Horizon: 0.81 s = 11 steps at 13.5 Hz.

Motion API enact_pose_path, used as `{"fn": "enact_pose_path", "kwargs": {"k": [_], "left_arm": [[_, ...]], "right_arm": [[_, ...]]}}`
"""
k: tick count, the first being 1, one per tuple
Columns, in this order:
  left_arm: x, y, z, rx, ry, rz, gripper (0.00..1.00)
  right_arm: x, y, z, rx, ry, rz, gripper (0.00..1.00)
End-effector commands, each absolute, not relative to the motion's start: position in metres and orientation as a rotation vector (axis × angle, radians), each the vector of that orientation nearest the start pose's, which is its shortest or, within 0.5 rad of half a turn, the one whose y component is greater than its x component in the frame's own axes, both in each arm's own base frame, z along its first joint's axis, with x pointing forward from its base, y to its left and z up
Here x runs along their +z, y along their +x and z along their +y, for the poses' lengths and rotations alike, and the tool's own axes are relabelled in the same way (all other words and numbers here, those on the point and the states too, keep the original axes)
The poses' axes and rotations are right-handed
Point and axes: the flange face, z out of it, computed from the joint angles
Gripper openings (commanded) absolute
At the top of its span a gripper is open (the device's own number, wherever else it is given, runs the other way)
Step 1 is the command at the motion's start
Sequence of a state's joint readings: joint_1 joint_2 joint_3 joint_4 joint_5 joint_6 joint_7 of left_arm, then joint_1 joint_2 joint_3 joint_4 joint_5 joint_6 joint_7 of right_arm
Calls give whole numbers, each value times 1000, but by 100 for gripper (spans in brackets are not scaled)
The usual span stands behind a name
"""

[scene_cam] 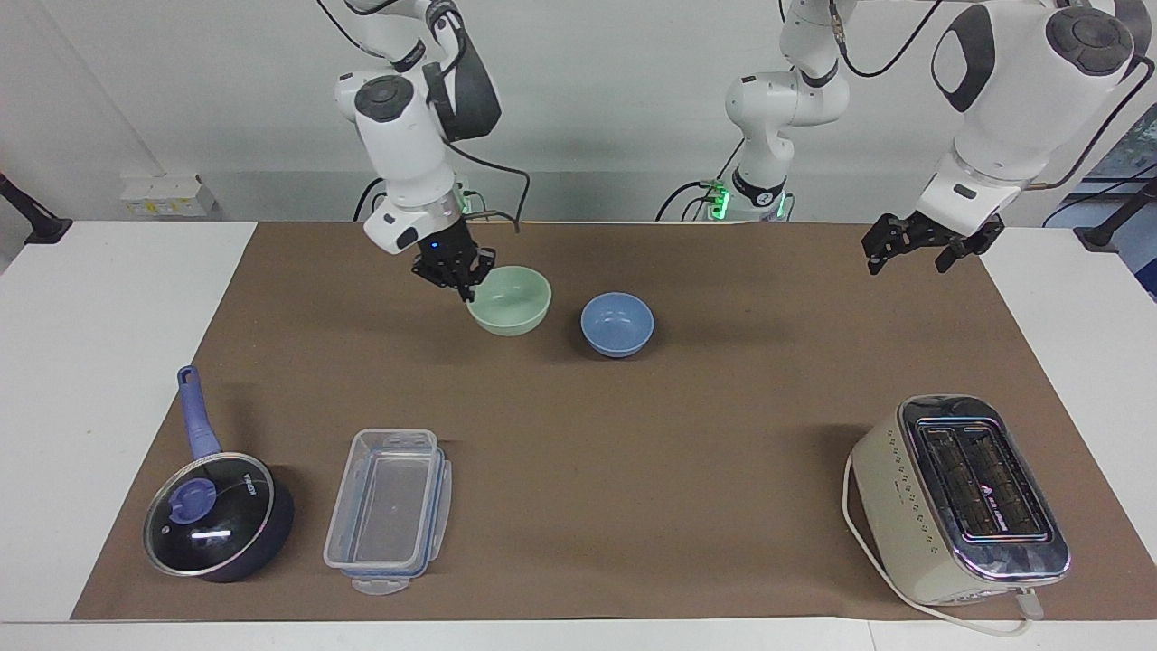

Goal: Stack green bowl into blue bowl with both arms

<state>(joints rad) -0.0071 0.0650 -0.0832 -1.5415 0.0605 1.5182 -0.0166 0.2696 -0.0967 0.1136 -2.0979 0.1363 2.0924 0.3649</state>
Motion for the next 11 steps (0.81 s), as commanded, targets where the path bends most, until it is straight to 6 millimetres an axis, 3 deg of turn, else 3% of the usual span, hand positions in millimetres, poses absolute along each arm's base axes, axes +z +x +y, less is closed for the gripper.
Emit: {"fn": "enact_pose_path", "kwargs": {"k": [1,4,7,11], "left_arm": [[598,564,-42,146,-3075,105,100],[598,564,-41,146,-3075,105,100],[598,564,-42,148,-3075,107,100],[598,564,-41,146,-3075,105,100]], "right_arm": [[461,494,271,-30,-2995,150,0],[446,501,332,-18,-3020,216,0],[422,504,346,-21,-3034,240,0],[394,500,348,21,-3040,263,0]]}}
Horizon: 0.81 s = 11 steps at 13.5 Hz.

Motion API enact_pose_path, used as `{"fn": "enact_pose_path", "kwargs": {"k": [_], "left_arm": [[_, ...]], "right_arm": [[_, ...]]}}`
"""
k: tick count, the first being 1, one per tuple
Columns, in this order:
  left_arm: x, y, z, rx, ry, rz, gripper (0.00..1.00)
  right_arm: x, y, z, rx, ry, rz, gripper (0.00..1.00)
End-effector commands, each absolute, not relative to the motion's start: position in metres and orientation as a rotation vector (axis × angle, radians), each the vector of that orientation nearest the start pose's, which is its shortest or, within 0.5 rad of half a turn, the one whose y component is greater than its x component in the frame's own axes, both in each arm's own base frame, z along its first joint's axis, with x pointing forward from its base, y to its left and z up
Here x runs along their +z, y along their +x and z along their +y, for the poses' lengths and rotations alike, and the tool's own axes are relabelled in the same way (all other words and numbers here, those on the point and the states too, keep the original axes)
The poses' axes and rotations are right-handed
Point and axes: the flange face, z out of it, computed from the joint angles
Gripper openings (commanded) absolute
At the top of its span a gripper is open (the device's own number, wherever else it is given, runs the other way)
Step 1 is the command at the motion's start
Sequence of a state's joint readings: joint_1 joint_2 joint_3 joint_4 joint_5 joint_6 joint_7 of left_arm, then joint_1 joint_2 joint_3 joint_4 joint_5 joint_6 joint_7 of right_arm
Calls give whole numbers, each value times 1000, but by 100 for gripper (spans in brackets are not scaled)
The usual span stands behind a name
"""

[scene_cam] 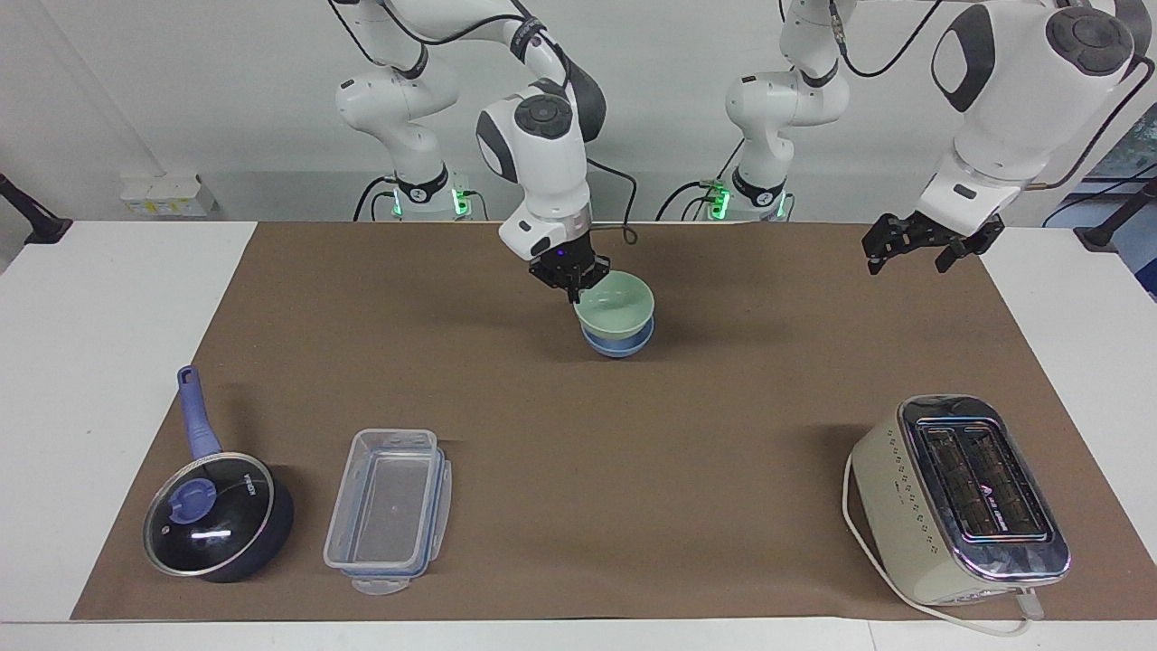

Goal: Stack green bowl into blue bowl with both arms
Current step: 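Lower the green bowl into the blue bowl and open the right gripper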

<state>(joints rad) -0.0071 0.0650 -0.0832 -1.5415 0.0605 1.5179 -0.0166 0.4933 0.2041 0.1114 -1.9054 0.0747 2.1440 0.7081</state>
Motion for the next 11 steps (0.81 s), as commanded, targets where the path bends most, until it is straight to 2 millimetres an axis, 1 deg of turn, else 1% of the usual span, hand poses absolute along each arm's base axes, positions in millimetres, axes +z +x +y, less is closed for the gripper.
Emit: {"fn": "enact_pose_path", "kwargs": {"k": [1,2,3,7,9,11], "left_arm": [[598,564,-42,146,-3075,107,100],[598,564,-41,146,-3075,102,100],[598,564,-41,148,-3075,105,100],[598,564,-41,146,-3075,105,100],[598,564,-41,146,-3075,105,100],[598,564,-41,146,-3075,105,100]], "right_arm": [[390,497,347,34,-3042,267,0],[389,493,347,42,-3045,271,0],[390,487,354,48,-3048,262,0],[390,484,356,58,-3044,297,0],[385,478,352,87,-3028,311,0],[381,476,350,96,-3032,311,0]]}}
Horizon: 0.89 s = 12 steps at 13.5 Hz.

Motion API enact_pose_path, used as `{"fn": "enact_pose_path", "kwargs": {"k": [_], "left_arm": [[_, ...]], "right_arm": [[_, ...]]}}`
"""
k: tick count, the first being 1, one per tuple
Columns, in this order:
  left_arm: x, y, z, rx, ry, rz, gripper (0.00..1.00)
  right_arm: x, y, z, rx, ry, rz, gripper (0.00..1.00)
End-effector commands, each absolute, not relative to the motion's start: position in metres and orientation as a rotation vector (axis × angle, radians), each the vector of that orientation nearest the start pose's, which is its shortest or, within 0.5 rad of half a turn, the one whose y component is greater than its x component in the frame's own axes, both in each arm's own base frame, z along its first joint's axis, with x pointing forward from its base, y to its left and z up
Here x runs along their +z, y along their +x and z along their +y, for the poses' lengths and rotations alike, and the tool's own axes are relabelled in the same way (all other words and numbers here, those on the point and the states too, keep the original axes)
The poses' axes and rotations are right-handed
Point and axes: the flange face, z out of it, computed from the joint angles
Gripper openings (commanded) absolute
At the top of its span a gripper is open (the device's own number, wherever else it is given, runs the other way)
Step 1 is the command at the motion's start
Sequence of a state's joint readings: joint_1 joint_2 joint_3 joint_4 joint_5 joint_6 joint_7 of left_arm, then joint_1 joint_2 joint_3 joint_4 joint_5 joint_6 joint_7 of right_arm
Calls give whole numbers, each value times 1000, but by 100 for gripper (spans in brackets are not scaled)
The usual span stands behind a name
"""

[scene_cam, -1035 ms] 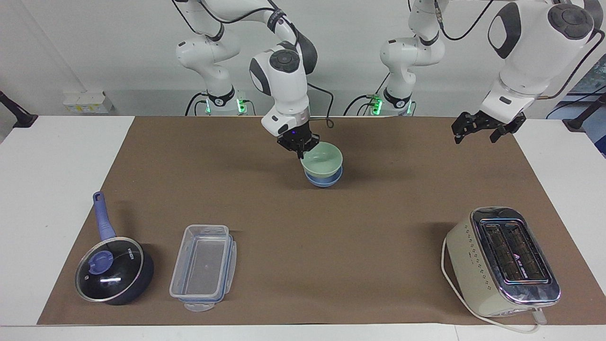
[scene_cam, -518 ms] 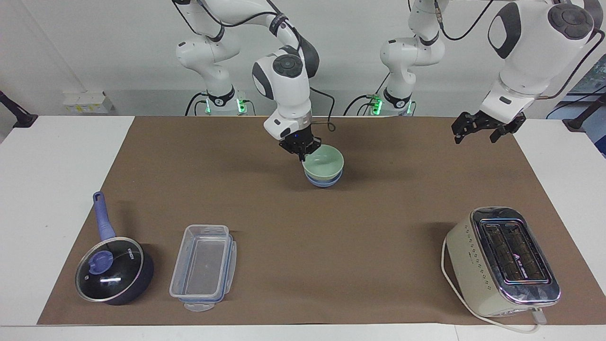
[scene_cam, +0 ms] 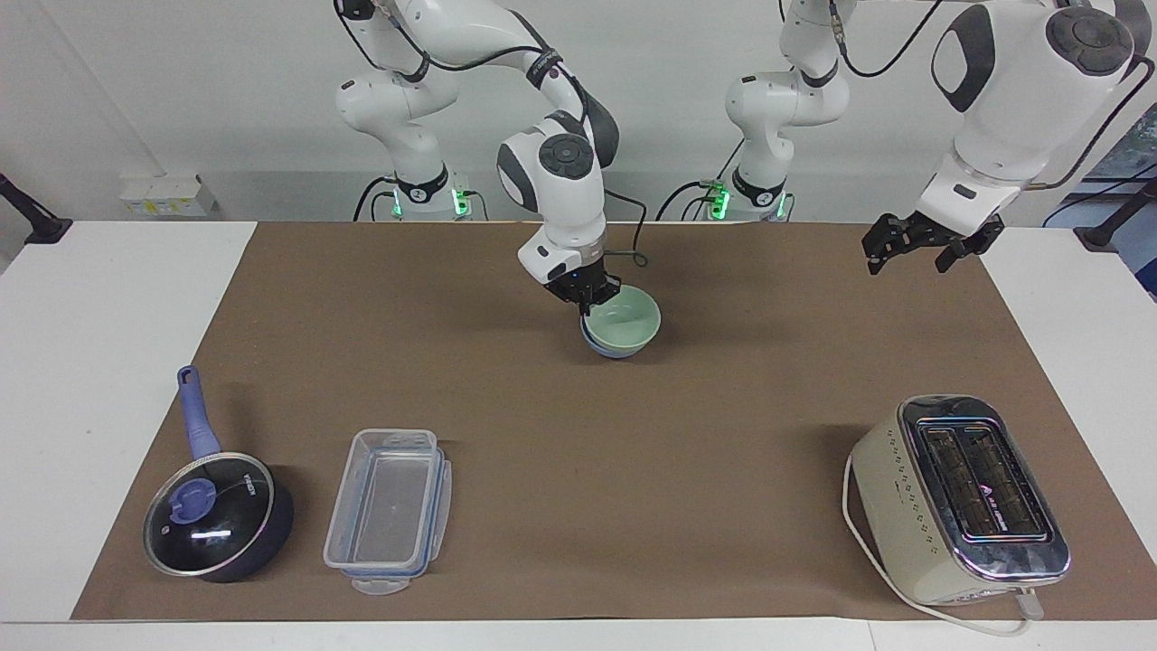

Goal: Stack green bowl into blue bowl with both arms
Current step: 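Lower the green bowl into the blue bowl and open the right gripper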

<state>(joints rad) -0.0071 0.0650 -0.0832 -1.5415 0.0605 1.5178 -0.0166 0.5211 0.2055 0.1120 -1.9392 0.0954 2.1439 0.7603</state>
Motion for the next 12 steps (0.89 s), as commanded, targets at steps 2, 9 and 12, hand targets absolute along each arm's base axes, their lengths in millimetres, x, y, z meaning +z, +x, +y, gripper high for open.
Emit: {"fn": "enact_pose_path", "kwargs": {"k": [2,9,12], "left_arm": [[598,564,-42,146,-3075,107,100],[598,564,-42,146,-3075,107,100],[598,564,-41,146,-3075,105,100]], "right_arm": [[372,472,349,118,-3042,328,0],[374,474,352,140,-3011,357,57],[404,485,347,85,-2983,366,100]]}}
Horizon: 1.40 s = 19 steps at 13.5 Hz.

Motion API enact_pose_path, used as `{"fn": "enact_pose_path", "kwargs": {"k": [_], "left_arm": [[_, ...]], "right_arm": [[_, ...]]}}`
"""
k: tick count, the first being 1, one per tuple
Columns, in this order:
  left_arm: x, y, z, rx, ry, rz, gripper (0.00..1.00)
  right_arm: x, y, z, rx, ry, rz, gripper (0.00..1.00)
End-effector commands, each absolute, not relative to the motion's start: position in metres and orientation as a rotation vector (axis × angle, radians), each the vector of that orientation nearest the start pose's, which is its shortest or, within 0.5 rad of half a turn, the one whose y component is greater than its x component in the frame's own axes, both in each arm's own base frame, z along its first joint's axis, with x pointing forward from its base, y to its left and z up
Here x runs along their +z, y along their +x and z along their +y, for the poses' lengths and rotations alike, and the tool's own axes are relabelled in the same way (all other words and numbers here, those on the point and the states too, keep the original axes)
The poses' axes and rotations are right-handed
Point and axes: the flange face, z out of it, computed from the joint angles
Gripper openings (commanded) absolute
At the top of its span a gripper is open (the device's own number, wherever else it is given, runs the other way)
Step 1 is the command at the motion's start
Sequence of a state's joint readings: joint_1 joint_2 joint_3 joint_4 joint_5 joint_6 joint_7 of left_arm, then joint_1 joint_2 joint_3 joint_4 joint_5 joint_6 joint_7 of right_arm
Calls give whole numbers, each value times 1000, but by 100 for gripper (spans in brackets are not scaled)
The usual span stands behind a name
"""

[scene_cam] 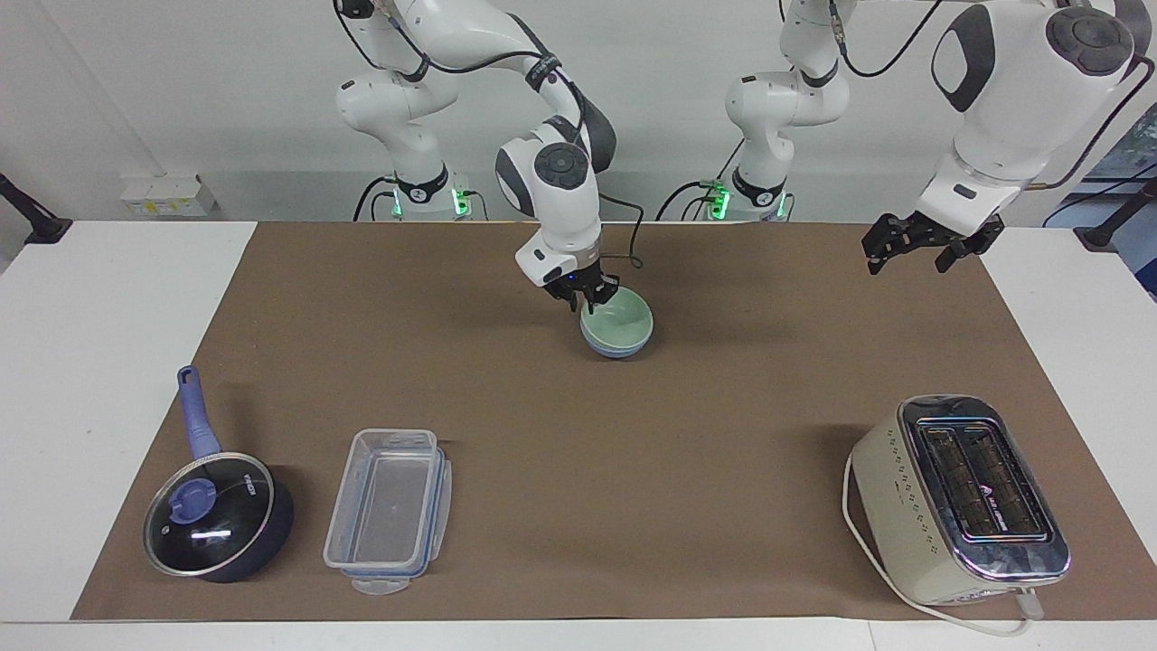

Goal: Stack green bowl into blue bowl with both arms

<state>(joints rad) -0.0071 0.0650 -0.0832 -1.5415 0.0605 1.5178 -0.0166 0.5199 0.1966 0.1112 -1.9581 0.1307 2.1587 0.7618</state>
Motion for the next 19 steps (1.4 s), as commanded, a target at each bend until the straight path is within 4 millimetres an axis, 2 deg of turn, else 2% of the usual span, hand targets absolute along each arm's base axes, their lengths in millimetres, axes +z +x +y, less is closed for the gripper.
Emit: {"fn": "enact_pose_path", "kwargs": {"k": [1,3,6,8,11,13,14,16,18,19], "left_arm": [[598,564,-41,146,-3075,105,100],[598,564,-41,146,-3075,105,100],[598,564,-42,146,-3075,107,100],[598,564,-41,148,-3075,105,100],[598,564,-42,146,-3075,107,100],[598,564,-41,148,-3075,105,100],[598,564,-42,146,-3075,107,100],[598,564,-42,148,-3075,105,100],[598,564,-41,148,-3075,105,100],[598,564,-41,148,-3075,105,100]], "right_arm": [[417,489,337,50,-2980,373,100],[439,492,311,38,-3012,384,100],[480,506,249,-68,-3083,381,100],[502,520,199,-108,-3095,314,100],[550,549,115,-182,-3092,296,100],[577,566,86,-237,-3087,279,100],[591,568,75,-257,-3087,272,100],[612,574,61,-264,-3094,244,100],[624,579,44,-187,-3123,222,100],[638,580,37,-170,-3126,211,100]]}}
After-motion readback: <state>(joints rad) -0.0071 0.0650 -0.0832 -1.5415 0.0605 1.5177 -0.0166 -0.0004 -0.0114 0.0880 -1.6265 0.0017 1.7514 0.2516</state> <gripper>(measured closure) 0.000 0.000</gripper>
